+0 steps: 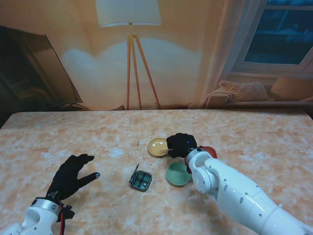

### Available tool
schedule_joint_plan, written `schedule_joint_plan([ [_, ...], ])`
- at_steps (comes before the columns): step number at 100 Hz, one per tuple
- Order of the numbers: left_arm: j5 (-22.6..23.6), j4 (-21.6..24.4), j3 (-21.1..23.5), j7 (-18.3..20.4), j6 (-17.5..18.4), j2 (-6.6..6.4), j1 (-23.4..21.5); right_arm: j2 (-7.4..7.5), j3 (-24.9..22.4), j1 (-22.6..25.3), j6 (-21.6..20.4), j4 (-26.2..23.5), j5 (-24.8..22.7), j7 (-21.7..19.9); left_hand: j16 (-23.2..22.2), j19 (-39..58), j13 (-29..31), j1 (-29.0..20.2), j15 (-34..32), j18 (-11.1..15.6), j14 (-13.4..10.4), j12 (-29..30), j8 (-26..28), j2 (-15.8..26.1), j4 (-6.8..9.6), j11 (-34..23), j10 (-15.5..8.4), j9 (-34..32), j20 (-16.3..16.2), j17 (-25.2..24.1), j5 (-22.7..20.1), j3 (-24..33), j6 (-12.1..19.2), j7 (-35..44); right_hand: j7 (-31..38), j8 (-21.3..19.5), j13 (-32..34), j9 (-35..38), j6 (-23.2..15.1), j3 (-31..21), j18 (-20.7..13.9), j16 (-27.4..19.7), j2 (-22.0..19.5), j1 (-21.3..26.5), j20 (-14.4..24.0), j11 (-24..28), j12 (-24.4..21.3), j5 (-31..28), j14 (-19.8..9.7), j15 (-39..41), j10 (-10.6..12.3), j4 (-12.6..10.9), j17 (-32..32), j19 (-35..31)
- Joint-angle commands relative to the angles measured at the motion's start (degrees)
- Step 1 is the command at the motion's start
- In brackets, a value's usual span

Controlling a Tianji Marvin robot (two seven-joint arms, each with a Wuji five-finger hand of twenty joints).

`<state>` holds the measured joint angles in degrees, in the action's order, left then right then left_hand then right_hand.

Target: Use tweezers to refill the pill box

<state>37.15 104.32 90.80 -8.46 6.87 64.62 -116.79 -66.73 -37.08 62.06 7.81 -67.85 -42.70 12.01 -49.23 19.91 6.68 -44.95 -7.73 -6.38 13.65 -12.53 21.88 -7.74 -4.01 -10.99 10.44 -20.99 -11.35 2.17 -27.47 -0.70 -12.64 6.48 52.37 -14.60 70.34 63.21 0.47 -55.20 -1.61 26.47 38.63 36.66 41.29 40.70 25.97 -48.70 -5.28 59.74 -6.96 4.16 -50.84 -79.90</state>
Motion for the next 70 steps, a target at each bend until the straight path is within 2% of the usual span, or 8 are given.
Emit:
schedule_joint_plan([
  [1,0.25,0.71,0.20,0.99,-0.23,-0.03,-0.06,-1.05,0.35,-0.51,0.22,0.71,0.47,-0.46,0.21,-0.52,-0.46,0.70,0.22,3.42,-0.93,0.67,-0.68,1.94,1.17,0.41,-1.39,-0.37,0.08,0.02,-0.89,-0.91,0.76,0.09,0.82,-0.34,-1.38,-0.03,-2.69,-1.38,-3.50,0.51,-1.97,2.68,-0.26,0.08,-0.65,0.24,0.40,-0.21,-3.02,0.32,0.35,0.43],
  [70,0.80,0.16,0.85,1.50,0.37,-0.18,0.86,-4.85,7.65,-7.89,-0.03,10.75,5.28,0.87,0.35,-0.53,-0.48,1.10,0.15,3.35,-0.84,0.68,-0.71,1.97,1.15,0.45,-1.28,-0.30,0.07,0.00,-0.86,-0.94,0.67,0.06,-0.86,0.30,-3.53,-2.24,-1.41,-1.26,-2.94,0.74,-1.02,1.36,-0.35,-2.20,-1.21,2.43,0.87,-2.24,-2.96,1.20,2.32,2.70],
])
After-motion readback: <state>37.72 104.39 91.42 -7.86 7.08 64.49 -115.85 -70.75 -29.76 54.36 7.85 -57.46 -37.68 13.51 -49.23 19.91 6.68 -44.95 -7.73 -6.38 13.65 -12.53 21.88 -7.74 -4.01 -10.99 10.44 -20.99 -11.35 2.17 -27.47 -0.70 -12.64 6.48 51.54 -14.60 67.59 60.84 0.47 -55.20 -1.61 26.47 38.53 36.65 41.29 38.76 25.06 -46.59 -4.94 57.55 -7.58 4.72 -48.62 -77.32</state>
